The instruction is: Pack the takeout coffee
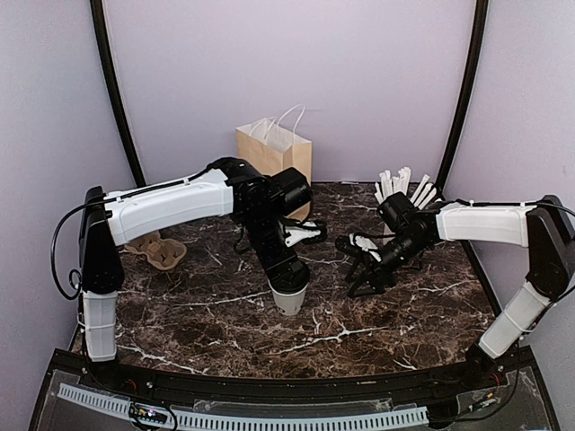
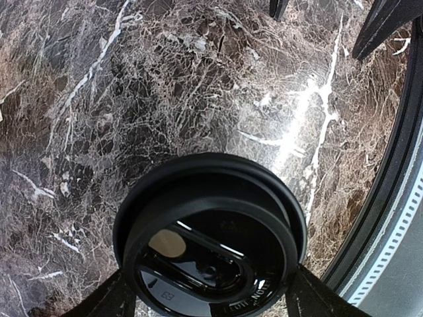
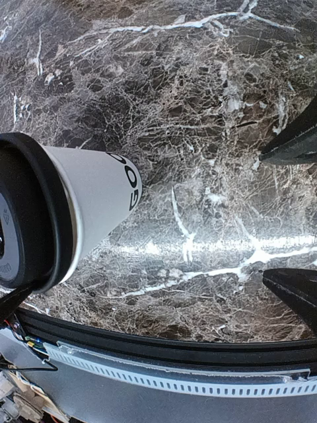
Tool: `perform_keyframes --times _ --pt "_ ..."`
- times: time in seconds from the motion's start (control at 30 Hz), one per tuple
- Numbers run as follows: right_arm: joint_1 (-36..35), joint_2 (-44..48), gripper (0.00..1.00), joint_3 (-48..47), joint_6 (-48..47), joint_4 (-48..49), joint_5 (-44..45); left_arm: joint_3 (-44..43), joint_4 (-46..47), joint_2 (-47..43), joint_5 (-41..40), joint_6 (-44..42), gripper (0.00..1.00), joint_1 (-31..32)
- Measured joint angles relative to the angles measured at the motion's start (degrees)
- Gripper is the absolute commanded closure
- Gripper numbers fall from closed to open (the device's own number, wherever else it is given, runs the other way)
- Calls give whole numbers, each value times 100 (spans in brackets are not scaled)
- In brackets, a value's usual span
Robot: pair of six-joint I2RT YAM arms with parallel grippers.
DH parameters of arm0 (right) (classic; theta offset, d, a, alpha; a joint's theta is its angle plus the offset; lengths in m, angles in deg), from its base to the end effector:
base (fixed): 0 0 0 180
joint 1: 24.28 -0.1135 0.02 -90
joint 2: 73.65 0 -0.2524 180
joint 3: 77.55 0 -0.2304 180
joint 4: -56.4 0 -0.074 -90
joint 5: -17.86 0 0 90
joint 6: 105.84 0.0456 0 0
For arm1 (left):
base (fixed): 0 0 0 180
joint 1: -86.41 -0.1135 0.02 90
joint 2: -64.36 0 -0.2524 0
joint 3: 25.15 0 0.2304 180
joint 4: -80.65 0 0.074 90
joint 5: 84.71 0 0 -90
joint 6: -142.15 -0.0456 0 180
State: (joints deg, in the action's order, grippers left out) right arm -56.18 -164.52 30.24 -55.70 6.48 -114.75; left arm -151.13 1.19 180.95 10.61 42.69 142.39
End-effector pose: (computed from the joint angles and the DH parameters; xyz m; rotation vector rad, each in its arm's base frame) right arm 0.2226 0.1749 0.1920 -1.6549 1.9654 0.9632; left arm 0.2208 -0.3347 0.2645 1.5553 2.3779 -0.3184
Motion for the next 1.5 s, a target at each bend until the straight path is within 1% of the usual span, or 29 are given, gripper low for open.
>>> perform_keyframes --times 1.27,1.37,1.5 --pt "-44 -133 45 -31 -33 -127 -2 59 4 83 -20 2 19 20" --pt "-44 -133 45 -57 37 -120 -63 59 4 83 -20 7 19 20" --pt "9 -96 45 -76 485 74 -330 59 7 83 -20 37 19 20"
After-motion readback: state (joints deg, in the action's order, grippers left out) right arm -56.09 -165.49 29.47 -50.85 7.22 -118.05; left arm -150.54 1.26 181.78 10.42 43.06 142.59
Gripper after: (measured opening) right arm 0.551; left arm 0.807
